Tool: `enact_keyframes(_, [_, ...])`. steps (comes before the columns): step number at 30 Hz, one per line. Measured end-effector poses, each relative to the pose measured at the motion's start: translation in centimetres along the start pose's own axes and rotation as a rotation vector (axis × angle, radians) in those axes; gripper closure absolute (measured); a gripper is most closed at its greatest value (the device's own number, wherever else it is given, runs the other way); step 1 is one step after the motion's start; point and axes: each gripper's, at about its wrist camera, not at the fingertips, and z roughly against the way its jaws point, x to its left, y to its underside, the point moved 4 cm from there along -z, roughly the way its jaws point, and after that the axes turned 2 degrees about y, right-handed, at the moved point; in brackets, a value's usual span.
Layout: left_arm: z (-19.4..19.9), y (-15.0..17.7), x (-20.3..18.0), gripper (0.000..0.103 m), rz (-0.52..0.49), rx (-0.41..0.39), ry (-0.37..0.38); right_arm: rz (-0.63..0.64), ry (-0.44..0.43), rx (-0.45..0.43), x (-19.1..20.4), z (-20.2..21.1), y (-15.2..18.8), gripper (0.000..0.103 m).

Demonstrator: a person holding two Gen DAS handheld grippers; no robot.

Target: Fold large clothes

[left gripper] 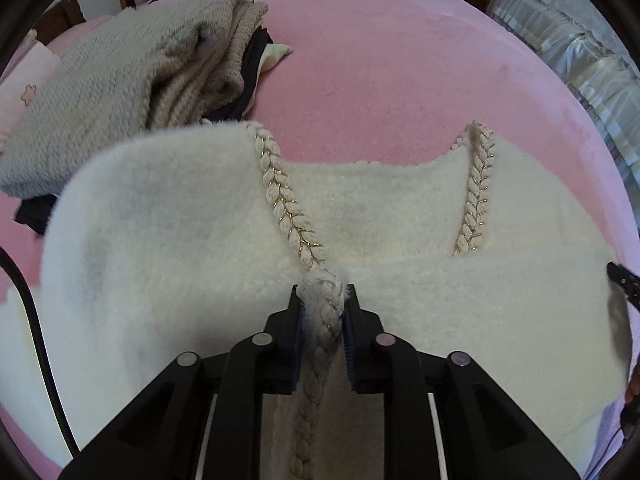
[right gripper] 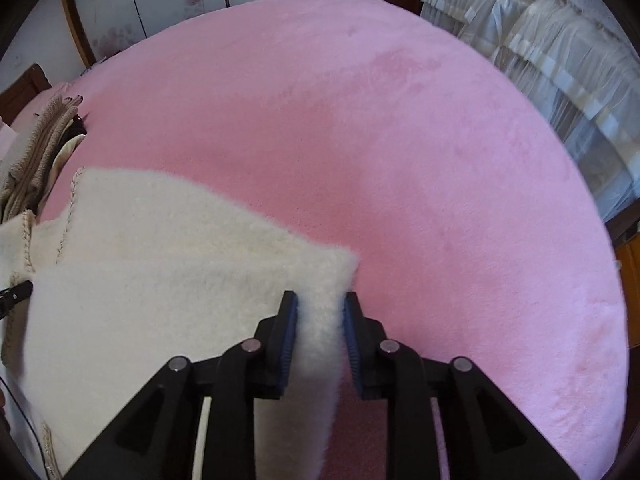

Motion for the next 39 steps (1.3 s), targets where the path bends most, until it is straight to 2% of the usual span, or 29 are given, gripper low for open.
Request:
enact_keyframes(2, [1.7, 0.0, -0.5, 0.077, -0.011, -0.01, -0.023, 0.009, -0.013, -0.041, 0.5, 2.2, 0.1, 0.07])
enact_keyframes(4, [4.4, 0.6, -1.0, 0.076, -0.016, -0.051, -0.025, 0.027, -0.048, -0.085, 1.8, 4.8, 0.9, 0.07])
enact_keyframes(7, [8.4, 2.4, -2.0, 0.067, 0.026, -0.115, 0.055, 0.057, -0.138, -0.126, 4.8, 8.1, 3.0, 0.07])
enact_keyframes(9, [9.4, 3.9, -2.9, 0.066, 0.082, -0.102, 0.106, 0.074, -0.195, -0.126, 7.5, 9.3, 4.8, 0.07])
enact_keyframes(11, [8.8, 5.1, -3.8, 0.066, 0.122, -0.072, 0.135, 0.097, -0.252, -0.106, 10.3, 9.6, 6.5, 0.07])
enact_keyframes(13, [8.0, 7.3, -5.1, 0.066, 0.149, -0.055, 0.143, 0.126, -0.272, -0.091, 12.5, 9.1, 8.0, 0.07])
enact_keyframes(16, [5.3, 9.6, -6.6, 0.066, 0.147, -0.018, 0.097, 0.155, -0.265, -0.074, 14.3, 7.7, 9.5, 0.07])
enact_keyframes(18, [4.1, 10.2, -6.8, 0.066, 0.139, -0.006, 0.054, 0.171, -0.218, -0.055, 13.9, 6.3, 10.0, 0.07])
enact_keyframes(19, [3.5, 10.3, -6.5, 0.066, 0.141, -0.008, 0.045, 0.163, -0.195, -0.044, 13.0, 5.7, 10.3, 0.073])
enact_keyframes(20, [2.8, 10.0, -6.1, 0.066, 0.144, -0.01, 0.044, 0.151, -0.174, -0.044, 12.0, 5.4, 10.5, 0.078])
enact_keyframes(21, [2.7, 10.0, -5.8, 0.066, 0.15, -0.01, 0.046, 0.146, -0.139, -0.052, 10.8, 5.3, 10.5, 0.089])
enact_keyframes(22, [2.7, 10.0, -5.5, 0.066, 0.158, -0.012, 0.045, 0.142, -0.068, -0.063, 9.0, 5.2, 10.5, 0.096])
enact_keyframes(23, [2.6, 10.0, -5.2, 0.066, 0.166, -0.012, 0.044, 0.131, -0.01, -0.073, 7.3, 5.1, 10.5, 0.098])
enact_keyframes(24, [2.8, 10.3, -5.1, 0.066, 0.171, -0.011, 0.051, 0.112, 0.012, -0.072, 5.8, 4.9, 10.4, 0.103])
enact_keyframes(27, [2.6, 10.6, -5.0, 0.066, 0.164, -0.01, 0.048, 0.101, -0.021, -0.054, 3.5, 4.7, 10.7, 0.103])
enact_keyframes(31, [2.1, 10.3, -5.0, 0.066, 0.149, -0.014, 0.014, 0.116, 0.029, -0.051, 4.1, 4.6, 10.8, 0.103])
enact_keyframes(36, [2.7, 10.3, -5.7, 0.066, 0.14, 0.009, -0.003, 0.058, 0.02, -0.009, 4.4, 4.4, 10.5, 0.103])
enact_keyframes(37, [3.1, 10.2, -5.8, 0.066, 0.139, 0.021, -0.005, 0.058, 0.007, 0.001, 4.5, 4.6, 10.4, 0.1])
enact_keyframes(39, [3.9, 10.1, -6.2, 0.06, 0.138, 0.045, -0.001, 0.055, -0.02, 0.029, 4.5, 5.4, 10.1, 0.099])
